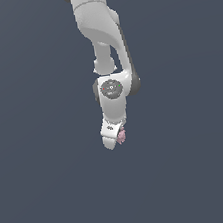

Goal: Pick up the object and move it to a goal position.

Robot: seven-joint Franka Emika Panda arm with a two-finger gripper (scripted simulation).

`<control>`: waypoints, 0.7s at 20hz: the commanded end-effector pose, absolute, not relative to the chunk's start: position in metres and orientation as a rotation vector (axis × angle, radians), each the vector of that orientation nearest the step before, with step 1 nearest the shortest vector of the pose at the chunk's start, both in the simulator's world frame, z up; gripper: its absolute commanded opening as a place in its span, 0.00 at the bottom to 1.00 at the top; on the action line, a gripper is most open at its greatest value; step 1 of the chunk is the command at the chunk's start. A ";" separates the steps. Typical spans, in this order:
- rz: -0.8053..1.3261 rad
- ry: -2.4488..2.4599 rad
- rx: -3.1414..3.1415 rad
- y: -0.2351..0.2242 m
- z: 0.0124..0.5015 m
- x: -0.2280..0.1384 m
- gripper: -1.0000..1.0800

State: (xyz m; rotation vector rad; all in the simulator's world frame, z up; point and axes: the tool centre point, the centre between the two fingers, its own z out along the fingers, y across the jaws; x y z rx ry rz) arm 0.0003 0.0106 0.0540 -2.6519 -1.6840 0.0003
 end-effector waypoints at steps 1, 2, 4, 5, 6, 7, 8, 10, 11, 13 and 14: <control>0.000 -1.684 -2.652 0.011 0.054 0.000 0.00; 0.000 -1.684 -2.652 0.011 0.054 0.000 0.00; 0.000 -1.684 -2.652 0.011 0.054 0.000 0.00; 0.000 -1.684 -2.652 0.011 0.054 0.000 0.00; 0.000 -1.684 -2.652 0.011 0.054 0.000 0.00; 0.000 -1.684 -2.652 0.011 0.054 0.000 0.00; -0.001 -1.684 -2.652 0.011 0.054 0.001 0.00; -0.001 -1.684 -2.652 0.011 0.054 0.000 0.00; -0.001 -1.684 -2.652 0.011 0.054 -0.001 0.00; -0.001 -1.684 -2.652 0.011 0.054 -0.004 0.00; -0.001 -1.684 -2.652 0.011 0.055 -0.006 0.00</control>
